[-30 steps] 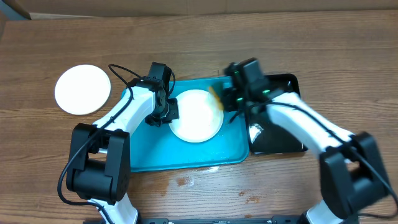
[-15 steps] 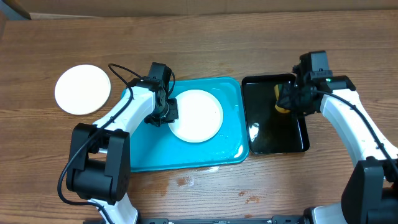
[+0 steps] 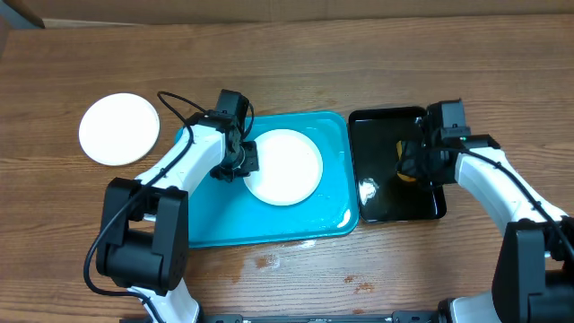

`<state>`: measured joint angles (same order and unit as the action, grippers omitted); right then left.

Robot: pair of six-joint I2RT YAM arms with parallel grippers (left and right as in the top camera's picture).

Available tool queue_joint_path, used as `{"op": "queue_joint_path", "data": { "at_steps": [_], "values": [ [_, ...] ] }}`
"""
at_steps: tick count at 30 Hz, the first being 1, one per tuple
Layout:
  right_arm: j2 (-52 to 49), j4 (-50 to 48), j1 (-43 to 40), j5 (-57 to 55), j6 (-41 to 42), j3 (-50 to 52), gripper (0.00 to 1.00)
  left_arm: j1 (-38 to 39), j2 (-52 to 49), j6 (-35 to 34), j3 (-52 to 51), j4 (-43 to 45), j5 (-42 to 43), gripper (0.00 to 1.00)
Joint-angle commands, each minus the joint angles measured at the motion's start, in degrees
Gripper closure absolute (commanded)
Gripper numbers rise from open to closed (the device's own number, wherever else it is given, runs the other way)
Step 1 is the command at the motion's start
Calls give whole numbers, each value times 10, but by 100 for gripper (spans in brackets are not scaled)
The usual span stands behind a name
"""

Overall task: Clean dirty plates on tray and stack at the side
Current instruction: 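Return the sponge into the black tray with the right gripper, then lift the white plate with the left gripper and tilt it over the black tray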

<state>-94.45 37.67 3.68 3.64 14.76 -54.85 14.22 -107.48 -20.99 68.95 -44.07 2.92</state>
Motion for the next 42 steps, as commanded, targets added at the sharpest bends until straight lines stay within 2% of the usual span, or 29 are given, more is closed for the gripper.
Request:
{"op": "queue_joint_path", "data": {
  "at_steps": [1,2,4,5,7,8,12,13,14,16,20,28,42],
  "values": [
    [-2,-3,-2,-13,-1,18,92,15,-10,-4,6,7,-4,96],
    [-2,-6,-2,-18,-1,23,82,20,-10,-4,6,10,-4,96],
    [-2,-11,-2,-23,-1,24,55,26,-10,-4,6,15,-4,95],
    [-2,-14,-2,-23,-1,24,46,29,-10,-4,6,17,-5,94],
    [-2,-23,-2,-21,0,23,42,34,-10,-4,6,19,-6,84],
    [-2,-26,-2,-19,1,20,36,35,-10,-4,6,18,-5,80],
    [-2,-23,-2,-18,1,-5,4,37,-10,-4,6,17,-6,79],
    [-2,-21,-2,-18,1,-11,0,37,-10,-5,6,17,-6,80],
    [-2,-18,-2,-18,1,-15,0,37,-10,-5,6,17,-6,82],
    [-2,-18,-2,-19,1,-16,0,38,-10,-5,6,17,-6,96],
    [-2,-14,-2,-19,1,-15,0,38,-9,-4,10,18,-6,96],
    [-2,-14,-2,-19,1,-15,0,38,-9,-4,67,-42,-52,96],
    [-2,-14,-2,-19,1,-15,0,38,-9,-2,176,-125,-55,96]
  ]
}}
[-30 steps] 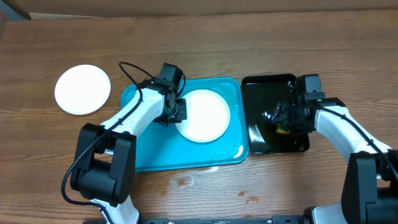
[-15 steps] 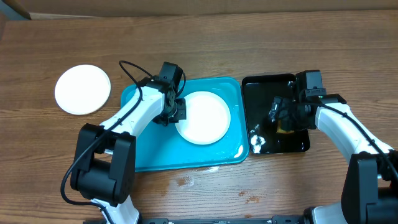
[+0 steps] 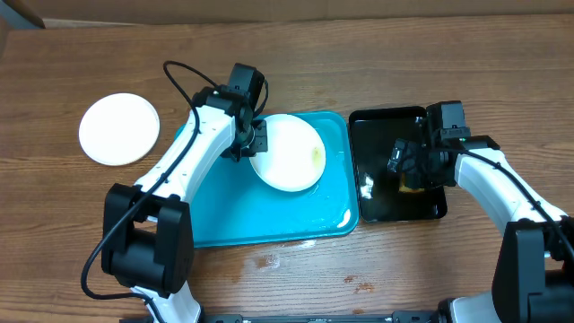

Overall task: Clean dirty plates on tray and stack at the side
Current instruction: 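Lift the white plate with the left gripper and tilt it over the black tray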

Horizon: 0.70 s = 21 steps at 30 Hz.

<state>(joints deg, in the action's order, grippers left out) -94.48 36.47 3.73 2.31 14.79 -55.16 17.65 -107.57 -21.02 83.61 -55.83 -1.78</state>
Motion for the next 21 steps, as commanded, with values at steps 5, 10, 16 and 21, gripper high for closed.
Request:
{"op": "queue_joint_path", "data": {
  "at_steps": [5,10,16,21],
  "values": [
    [-2,-2,-3,-6,1,-12,0,4,-9,3,73,-26,-12,96],
    [-2,-2,-3,-6,1,-12,0,4,-9,3,111,-43,-14,96],
    [-2,-2,-3,-6,1,-12,0,6,-9,3,134,-47,-12,96],
    [-2,-2,-3,-6,1,-12,0,20,-9,6,138,-34,-12,96]
  ]
}}
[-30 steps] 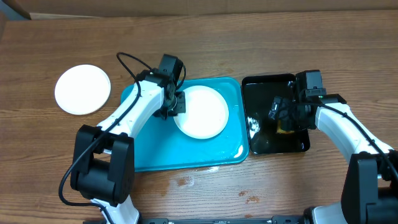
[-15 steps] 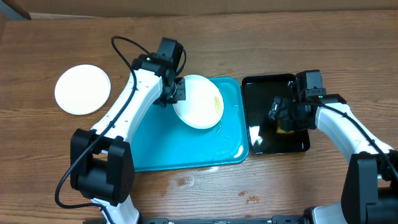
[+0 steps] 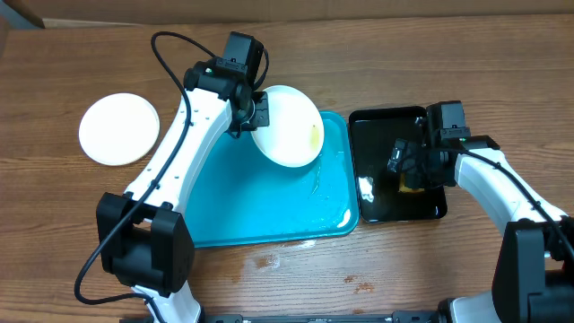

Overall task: Clean dirty plates on tray and stack at the side
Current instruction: 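Lift the white plate with the left gripper and tilt it over the black tray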

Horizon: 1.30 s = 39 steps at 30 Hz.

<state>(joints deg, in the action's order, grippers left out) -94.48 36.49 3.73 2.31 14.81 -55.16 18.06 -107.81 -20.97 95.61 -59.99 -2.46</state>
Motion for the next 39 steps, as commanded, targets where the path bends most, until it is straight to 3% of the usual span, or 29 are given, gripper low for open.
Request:
{"op": "queue_joint_path", "data": {
  "at_steps": [1,15,20,39],
  "values": [
    [-2,-3,-3,-6,0,-12,0,21,-6,9,18,12,-5,96],
    [-2,-3,-3,-6,0,-12,0,107,-6,16,18,121,-15,96],
    [-2,-3,-3,-6,0,-12,0,137,-6,23,18,154,-72,96],
    [-2,-3,-3,-6,0,-12,0,261,-6,240,18,338,-322,96]
  ]
}}
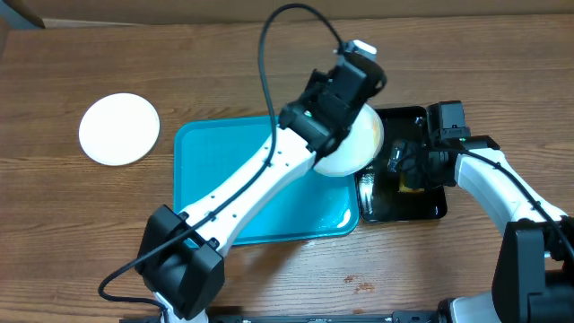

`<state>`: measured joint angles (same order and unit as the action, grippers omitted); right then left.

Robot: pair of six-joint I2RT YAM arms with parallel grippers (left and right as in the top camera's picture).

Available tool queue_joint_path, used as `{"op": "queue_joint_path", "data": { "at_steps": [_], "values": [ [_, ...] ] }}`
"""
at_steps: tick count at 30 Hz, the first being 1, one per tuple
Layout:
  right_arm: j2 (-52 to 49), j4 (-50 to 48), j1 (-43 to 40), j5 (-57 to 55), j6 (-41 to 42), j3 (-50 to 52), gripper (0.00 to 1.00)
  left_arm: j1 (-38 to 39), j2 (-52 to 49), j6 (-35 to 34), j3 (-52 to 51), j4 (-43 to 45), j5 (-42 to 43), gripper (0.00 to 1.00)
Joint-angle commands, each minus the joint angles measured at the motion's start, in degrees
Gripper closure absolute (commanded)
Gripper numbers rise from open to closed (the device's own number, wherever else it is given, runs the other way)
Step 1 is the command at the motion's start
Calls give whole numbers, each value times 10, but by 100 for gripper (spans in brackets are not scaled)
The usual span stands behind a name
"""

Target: Clean dirty plates on tray and stack at the side

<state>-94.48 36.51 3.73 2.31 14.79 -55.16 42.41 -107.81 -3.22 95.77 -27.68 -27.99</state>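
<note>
My left arm reaches across to the right with its gripper (338, 126) shut on a white plate (360, 148). The plate hangs tilted over the seam between the blue tray (211, 188) and the black tray (423, 213). The wrist covers the fingers and most of the plate. My right gripper (401, 165) sits low inside the black tray, right of the plate, and appears shut on a yellow sponge (412, 186). Another white plate (119, 129) lies flat on the table at the far left.
The blue tray holds only some wet streaks near its right corner (343, 218). A white blob (366, 187) lies at the black tray's left side. The left arm's cable (269, 54) loops high over the table's back.
My left gripper has carried the plate from over the blue tray's back edge to the right, to the black tray's left rim. The right gripper has stayed in the black tray.
At first the plate lay flat on the blue tray with my left gripper at its left rim. Then the plate was tilted up, then lifted over the tray's back edge. Now it hangs by the black tray, where my right gripper has stayed with the sponge.
</note>
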Motion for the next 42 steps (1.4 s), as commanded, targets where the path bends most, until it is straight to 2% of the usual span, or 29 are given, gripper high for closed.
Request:
{"op": "queue_joint_path", "data": {
  "at_steps": [1,4,7,11,15,20,24,28,31,36,42],
  "values": [
    [-2,-3,-3,-6,1,-12,0,23,-6,70,16,23,-73,96],
    [-2,-3,-3,-6,1,-12,0,35,-6,67,16,23,-101,96],
    [-2,-3,-3,-6,1,-12,0,31,-5,-21,17,-20,-107,94],
    [-2,-3,-3,-6,1,-12,0,-9,0,-89,29,-115,61,86],
    [-2,-3,-3,-6,1,-12,0,-82,0,-139,48,-207,215,71],
    [-2,-3,-3,-6,1,-12,0,-206,-3,-140,47,-317,341,66],
    [-2,-3,-3,-6,1,-12,0,-295,-9,-90,30,-369,407,58],
    [-2,-3,-3,-6,1,-12,0,-350,-16,-61,-11,-367,487,54],
    [-2,-3,-3,-6,1,-12,0,-360,-17,-60,-64,-322,505,52],
    [-2,-3,-3,-6,1,-12,0,-336,-17,-61,-143,-223,498,49],
    [-2,-3,-3,-6,1,-12,0,-288,-18,-112,-207,-119,418,51]
  ]
}}
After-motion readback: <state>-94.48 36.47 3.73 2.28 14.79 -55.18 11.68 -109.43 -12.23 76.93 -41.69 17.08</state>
